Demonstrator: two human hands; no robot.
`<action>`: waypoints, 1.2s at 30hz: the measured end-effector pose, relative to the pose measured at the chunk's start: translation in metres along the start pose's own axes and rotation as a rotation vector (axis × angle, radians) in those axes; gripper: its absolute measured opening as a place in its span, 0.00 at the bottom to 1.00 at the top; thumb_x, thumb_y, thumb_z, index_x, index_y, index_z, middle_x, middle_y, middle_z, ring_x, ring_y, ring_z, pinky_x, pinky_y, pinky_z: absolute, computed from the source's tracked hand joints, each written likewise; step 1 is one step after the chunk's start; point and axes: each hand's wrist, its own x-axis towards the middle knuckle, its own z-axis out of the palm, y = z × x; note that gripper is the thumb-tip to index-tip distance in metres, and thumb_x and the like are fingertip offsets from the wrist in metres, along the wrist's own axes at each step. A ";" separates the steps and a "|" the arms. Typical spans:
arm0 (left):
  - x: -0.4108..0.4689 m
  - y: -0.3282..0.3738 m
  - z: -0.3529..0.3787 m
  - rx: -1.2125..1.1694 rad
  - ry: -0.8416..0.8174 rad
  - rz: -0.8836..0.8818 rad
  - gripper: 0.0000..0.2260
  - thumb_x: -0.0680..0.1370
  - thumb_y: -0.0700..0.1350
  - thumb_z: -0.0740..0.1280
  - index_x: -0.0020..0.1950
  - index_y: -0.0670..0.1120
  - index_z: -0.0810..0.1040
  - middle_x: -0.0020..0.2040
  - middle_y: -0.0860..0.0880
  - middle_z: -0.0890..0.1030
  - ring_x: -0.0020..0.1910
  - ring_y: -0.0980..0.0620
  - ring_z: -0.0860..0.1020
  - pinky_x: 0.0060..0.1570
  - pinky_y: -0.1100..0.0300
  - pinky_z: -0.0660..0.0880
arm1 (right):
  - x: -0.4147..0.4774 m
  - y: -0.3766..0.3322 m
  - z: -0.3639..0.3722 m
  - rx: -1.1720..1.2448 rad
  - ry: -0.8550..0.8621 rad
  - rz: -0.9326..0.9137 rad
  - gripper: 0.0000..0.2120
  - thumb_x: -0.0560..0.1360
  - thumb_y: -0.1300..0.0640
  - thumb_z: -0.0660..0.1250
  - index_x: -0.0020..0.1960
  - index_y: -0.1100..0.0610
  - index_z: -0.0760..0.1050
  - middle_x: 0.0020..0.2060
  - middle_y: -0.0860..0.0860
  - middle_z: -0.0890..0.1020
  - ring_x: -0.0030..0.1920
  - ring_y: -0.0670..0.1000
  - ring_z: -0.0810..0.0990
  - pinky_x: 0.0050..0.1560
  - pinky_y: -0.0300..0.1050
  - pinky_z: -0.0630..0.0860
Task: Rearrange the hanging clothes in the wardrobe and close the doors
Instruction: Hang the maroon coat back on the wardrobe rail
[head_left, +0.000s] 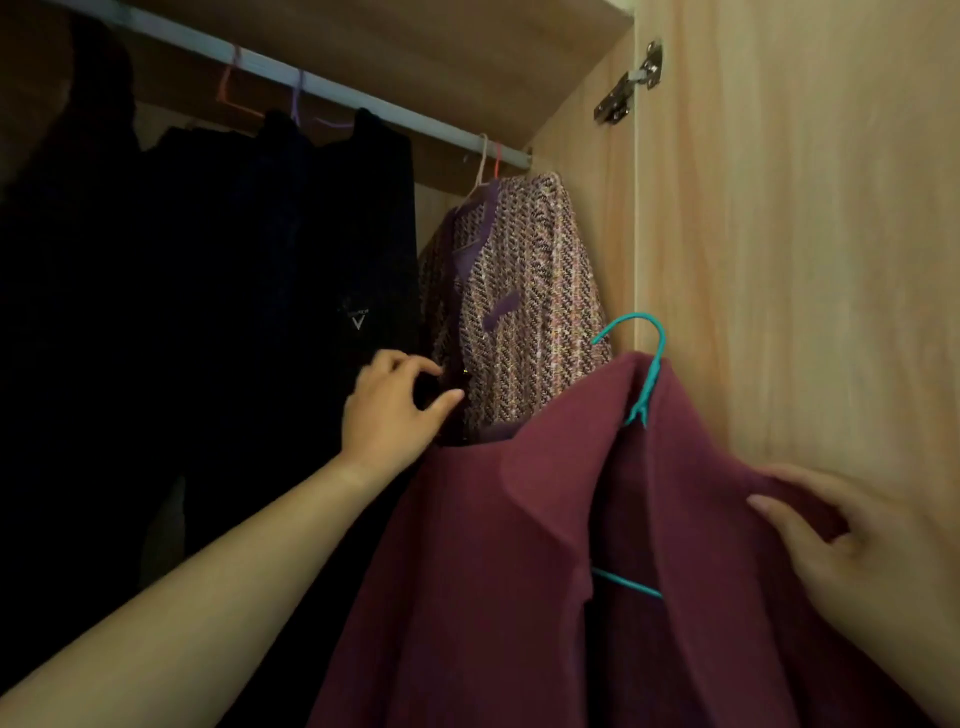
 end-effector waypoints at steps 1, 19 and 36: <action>0.003 -0.004 0.001 0.050 0.048 -0.035 0.19 0.71 0.57 0.71 0.58 0.51 0.77 0.60 0.47 0.72 0.60 0.45 0.70 0.58 0.47 0.72 | -0.002 0.000 0.002 0.009 0.009 -0.001 0.17 0.68 0.59 0.76 0.48 0.40 0.77 0.39 0.44 0.80 0.36 0.39 0.76 0.40 0.27 0.69; -0.005 -0.049 -0.032 0.236 -0.014 0.077 0.20 0.74 0.30 0.62 0.65 0.41 0.73 0.55 0.36 0.74 0.48 0.38 0.76 0.44 0.49 0.75 | 0.010 -0.002 -0.007 -0.110 -0.022 0.071 0.11 0.68 0.59 0.74 0.50 0.52 0.83 0.29 0.51 0.79 0.28 0.53 0.76 0.35 0.42 0.69; 0.035 -0.034 -0.104 0.546 0.101 0.079 0.27 0.72 0.42 0.71 0.70 0.48 0.68 0.66 0.43 0.66 0.58 0.41 0.73 0.42 0.47 0.79 | 0.164 -0.083 0.078 0.009 0.001 -0.058 0.14 0.77 0.52 0.64 0.60 0.40 0.75 0.53 0.50 0.80 0.53 0.57 0.78 0.46 0.46 0.71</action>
